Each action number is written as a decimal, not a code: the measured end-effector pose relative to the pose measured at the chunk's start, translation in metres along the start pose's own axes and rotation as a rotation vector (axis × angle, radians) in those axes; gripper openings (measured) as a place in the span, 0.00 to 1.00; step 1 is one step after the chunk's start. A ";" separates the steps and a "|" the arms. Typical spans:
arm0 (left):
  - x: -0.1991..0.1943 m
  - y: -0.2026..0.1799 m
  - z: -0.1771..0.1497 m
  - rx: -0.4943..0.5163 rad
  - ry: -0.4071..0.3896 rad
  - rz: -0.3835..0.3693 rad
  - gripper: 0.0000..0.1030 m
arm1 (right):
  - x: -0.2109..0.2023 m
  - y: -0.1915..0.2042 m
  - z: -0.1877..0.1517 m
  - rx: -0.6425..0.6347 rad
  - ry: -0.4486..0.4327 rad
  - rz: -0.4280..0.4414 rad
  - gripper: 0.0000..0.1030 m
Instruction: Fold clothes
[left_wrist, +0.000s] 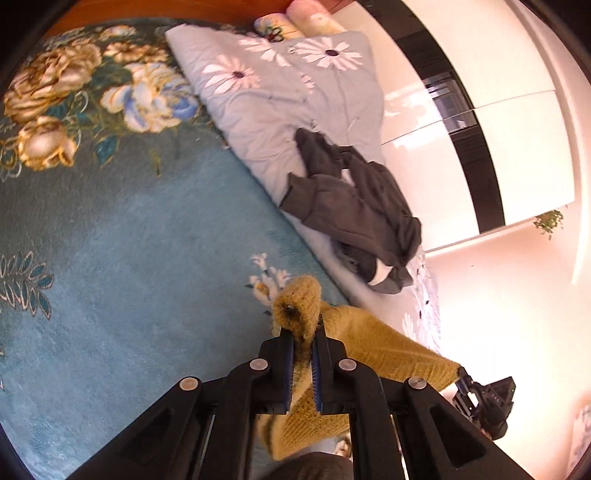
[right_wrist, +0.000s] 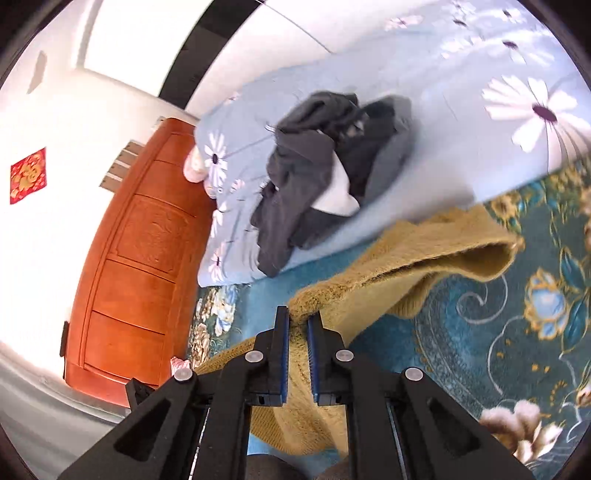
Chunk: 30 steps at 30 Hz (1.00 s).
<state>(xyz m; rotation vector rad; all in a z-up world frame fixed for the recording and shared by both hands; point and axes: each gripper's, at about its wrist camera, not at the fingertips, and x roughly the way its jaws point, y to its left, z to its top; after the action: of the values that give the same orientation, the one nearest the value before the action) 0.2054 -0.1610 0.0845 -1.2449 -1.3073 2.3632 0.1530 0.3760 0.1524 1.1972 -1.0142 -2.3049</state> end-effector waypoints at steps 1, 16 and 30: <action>-0.009 -0.011 0.001 0.020 -0.015 -0.017 0.08 | -0.011 0.005 0.005 -0.011 -0.018 0.017 0.09; -0.137 -0.015 -0.077 0.126 -0.075 0.024 0.08 | -0.056 0.023 0.035 -0.135 0.044 -0.015 0.09; -0.093 0.068 -0.139 -0.095 0.018 0.121 0.08 | 0.096 -0.066 -0.038 -0.096 0.353 -0.331 0.18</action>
<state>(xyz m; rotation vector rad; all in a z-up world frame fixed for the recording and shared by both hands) 0.3823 -0.1616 0.0496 -1.4073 -1.3906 2.3887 0.1293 0.3475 0.0353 1.7606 -0.6104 -2.2236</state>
